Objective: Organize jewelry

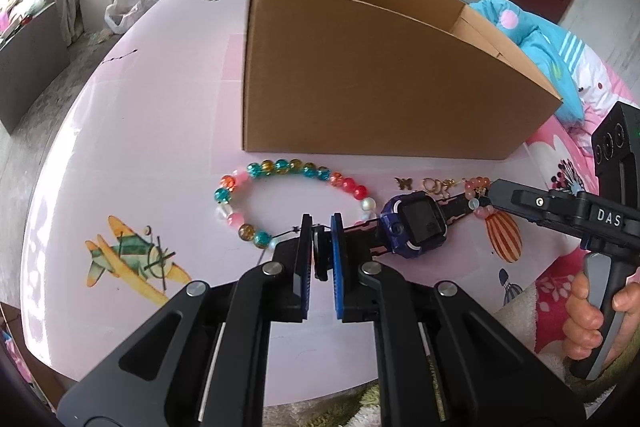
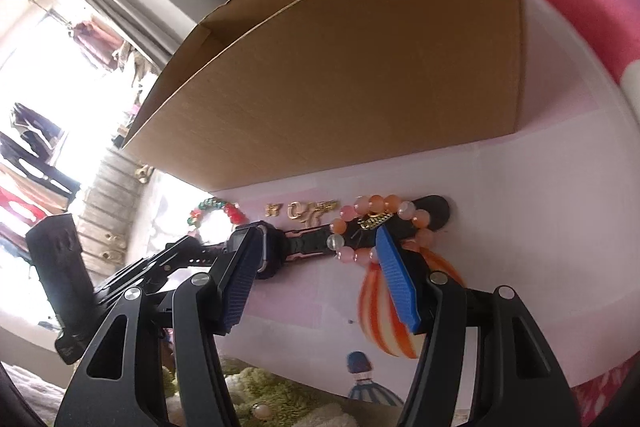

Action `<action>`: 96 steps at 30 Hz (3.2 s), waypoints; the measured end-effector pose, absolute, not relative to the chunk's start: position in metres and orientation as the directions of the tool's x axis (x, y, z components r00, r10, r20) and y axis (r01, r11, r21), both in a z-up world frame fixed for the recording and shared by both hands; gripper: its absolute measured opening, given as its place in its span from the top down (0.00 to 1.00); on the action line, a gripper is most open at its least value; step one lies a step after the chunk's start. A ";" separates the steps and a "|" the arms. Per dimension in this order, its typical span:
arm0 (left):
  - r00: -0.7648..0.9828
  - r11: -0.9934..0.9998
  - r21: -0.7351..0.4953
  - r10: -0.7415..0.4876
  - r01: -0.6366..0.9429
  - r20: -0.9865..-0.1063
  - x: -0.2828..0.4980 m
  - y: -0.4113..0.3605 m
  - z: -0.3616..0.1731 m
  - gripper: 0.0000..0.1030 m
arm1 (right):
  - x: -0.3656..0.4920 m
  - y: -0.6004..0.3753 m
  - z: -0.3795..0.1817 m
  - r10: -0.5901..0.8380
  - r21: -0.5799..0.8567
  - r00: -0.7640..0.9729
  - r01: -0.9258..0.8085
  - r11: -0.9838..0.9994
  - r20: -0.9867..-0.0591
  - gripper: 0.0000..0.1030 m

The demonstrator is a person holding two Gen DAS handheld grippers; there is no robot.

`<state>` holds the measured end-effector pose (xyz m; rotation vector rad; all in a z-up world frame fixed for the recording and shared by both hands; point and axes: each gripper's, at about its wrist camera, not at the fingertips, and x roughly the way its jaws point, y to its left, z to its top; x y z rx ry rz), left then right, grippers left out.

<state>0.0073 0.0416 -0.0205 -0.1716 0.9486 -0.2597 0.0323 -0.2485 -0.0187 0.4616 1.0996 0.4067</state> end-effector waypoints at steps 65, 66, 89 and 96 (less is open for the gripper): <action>0.579 0.978 -0.185 -0.209 0.100 -0.788 0.009 0.047 -0.029 0.87 | 0.046 -0.261 -0.032 0.547 0.594 0.443 -0.039 0.803 -0.710 0.53; 0.579 0.978 -0.186 -0.208 0.099 -0.788 0.009 0.047 -0.029 0.87 | 0.045 -0.262 -0.032 0.573 0.625 0.445 -0.038 0.779 -0.688 0.53; 0.580 0.980 -0.172 -0.196 0.097 -0.791 0.010 0.046 -0.030 0.87 | 0.035 -0.255 -0.031 0.517 0.550 0.522 -0.106 0.828 -0.678 0.53; 0.577 0.981 -0.168 -0.192 0.095 -0.794 0.011 0.047 -0.031 0.87 | 0.032 -0.252 -0.032 0.582 0.609 0.517 -0.140 0.781 -0.628 0.53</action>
